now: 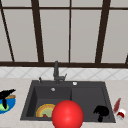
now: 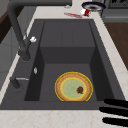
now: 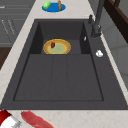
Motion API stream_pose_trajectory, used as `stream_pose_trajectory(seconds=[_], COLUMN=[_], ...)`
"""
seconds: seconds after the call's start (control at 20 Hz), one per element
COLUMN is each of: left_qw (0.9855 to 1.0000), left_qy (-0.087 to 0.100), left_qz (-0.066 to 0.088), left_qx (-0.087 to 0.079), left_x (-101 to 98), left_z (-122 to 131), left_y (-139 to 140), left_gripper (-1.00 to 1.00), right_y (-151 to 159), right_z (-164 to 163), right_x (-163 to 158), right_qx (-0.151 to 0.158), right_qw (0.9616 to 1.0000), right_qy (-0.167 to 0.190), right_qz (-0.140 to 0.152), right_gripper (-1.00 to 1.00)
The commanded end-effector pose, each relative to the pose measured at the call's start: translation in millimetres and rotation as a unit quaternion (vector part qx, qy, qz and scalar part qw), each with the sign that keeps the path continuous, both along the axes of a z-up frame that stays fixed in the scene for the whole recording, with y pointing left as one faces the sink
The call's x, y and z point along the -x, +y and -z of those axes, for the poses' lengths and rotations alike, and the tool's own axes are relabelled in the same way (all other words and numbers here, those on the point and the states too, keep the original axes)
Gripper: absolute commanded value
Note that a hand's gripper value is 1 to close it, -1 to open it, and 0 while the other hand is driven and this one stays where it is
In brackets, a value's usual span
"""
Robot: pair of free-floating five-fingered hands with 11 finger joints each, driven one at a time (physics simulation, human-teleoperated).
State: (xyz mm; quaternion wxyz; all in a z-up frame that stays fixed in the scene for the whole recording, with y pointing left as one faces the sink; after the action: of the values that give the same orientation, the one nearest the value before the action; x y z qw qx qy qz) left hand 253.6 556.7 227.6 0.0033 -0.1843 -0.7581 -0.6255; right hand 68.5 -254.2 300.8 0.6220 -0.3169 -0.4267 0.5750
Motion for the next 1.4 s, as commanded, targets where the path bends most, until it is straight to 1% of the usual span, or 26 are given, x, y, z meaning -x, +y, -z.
stream_pose_trajectory(seconds=[0.0,0.3,0.35,0.5,0.6,0.7,0.8,0.85,0.9,1.0,1.05,1.1,1.2,1.25,1.35], left_qw=[0.9996,0.9996,0.9996,0.9993,0.9993,0.9991,0.9987,0.9984,0.9983,0.9982,0.9981,0.9982,0.9978,0.9980,0.9982], left_qy=[0.002,0.009,0.009,0.014,0.015,0.016,0.017,0.018,0.018,0.020,0.020,0.021,0.026,0.026,0.024], left_qz=[-0.001,-0.005,-0.007,-0.006,-0.010,-0.019,-0.035,-0.045,-0.048,-0.049,-0.051,-0.049,-0.053,-0.049,-0.048], left_qx=[-0.028,-0.027,-0.027,-0.033,-0.033,-0.034,-0.034,-0.029,-0.027,-0.028,-0.028,-0.029,-0.030,-0.030,-0.028], left_x=[2.0,2.3,1.9,2.5,2.7,2.9,2.6,4.9,7.7,11.4,13.4,16.0,22.4,27.3,35.8], left_z=[3,13,16,27,32,39,45,47,49,55,57,57,59,57,57], left_y=[-22,-57,-62,-79,-89,-96,-98,-97,-99,-103,-104,-107,-109,-111,-114], left_gripper=[-1.00,-1.00,-1.00,-1.00,-1.00,-1.00,-1.00,-1.00,-1.00,-1.00,-1.00,-1.00,-1.00,-1.00,-1.00], right_y=[0,0,0,0,0,0,0,0,0,0,0,0,0,0,0], right_z=[0,0,0,0,0,0,0,0,0,0,0,0,0,0,0], right_x=[0,0,0,0,0,0,0,0,0,0,0,0,0,0,0], right_qx=[0.000,0.000,0.000,0.000,0.000,0.000,0.000,0.000,0.000,0.000,0.000,0.000,0.000,0.000,0.000], right_qw=[1.0000,1.0000,1.0000,1.0000,1.0000,1.0000,1.0000,1.0000,1.0000,1.0000,1.0000,1.0000,1.0000,1.0000,1.0000], right_qy=[0.000,0.000,0.000,0.000,0.000,0.000,0.000,0.000,0.000,0.000,0.000,0.000,0.000,0.000,0.000], right_qz=[0.000,0.000,0.000,0.000,0.000,0.000,0.000,0.000,0.000,0.000,0.000,0.000,0.000,0.000,0.000], right_gripper=[0.00,0.00,0.00,0.00,0.00,0.00,0.00,0.00,0.00,0.00,0.00,0.00,0.00,0.00,0.00])
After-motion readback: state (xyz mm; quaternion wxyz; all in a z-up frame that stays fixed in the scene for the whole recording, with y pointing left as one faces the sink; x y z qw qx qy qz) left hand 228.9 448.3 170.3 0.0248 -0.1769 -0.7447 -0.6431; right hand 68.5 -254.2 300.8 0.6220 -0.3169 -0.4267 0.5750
